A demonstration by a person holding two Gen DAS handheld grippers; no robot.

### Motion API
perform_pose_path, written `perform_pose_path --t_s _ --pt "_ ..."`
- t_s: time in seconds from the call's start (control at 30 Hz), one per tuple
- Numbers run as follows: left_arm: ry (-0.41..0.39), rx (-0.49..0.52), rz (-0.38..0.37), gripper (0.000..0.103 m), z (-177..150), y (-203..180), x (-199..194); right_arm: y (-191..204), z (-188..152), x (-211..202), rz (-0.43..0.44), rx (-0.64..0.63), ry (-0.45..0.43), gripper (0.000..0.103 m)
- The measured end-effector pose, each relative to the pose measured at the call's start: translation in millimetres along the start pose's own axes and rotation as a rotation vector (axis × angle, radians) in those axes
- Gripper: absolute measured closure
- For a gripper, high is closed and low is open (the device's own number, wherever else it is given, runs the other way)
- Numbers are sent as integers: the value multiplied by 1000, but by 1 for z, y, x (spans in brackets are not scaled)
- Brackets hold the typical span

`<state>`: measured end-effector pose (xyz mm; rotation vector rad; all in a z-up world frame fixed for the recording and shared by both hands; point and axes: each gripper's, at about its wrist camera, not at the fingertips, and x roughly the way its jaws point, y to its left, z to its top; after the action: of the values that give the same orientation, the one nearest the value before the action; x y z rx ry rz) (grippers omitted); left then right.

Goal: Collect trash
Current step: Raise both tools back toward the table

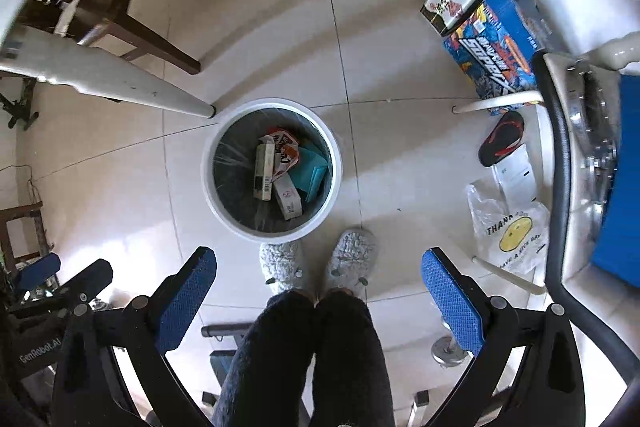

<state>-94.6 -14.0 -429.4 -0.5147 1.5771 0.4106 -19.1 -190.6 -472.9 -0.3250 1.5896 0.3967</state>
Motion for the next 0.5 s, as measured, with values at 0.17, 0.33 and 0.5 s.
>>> perform_pose_path --t_s 0.17,0.33,0.5 --pt "-13 3 -18 0 -17 1 -61 1 -14 -67 18 2 -8 0" --pt "-44 15 -44 0 -24 2 -114 5 -27 -138 55 13 -31 0" --pt "-146 22 -77 0 -7 -3 -177 8 -26 -206 115 45 -83 0"
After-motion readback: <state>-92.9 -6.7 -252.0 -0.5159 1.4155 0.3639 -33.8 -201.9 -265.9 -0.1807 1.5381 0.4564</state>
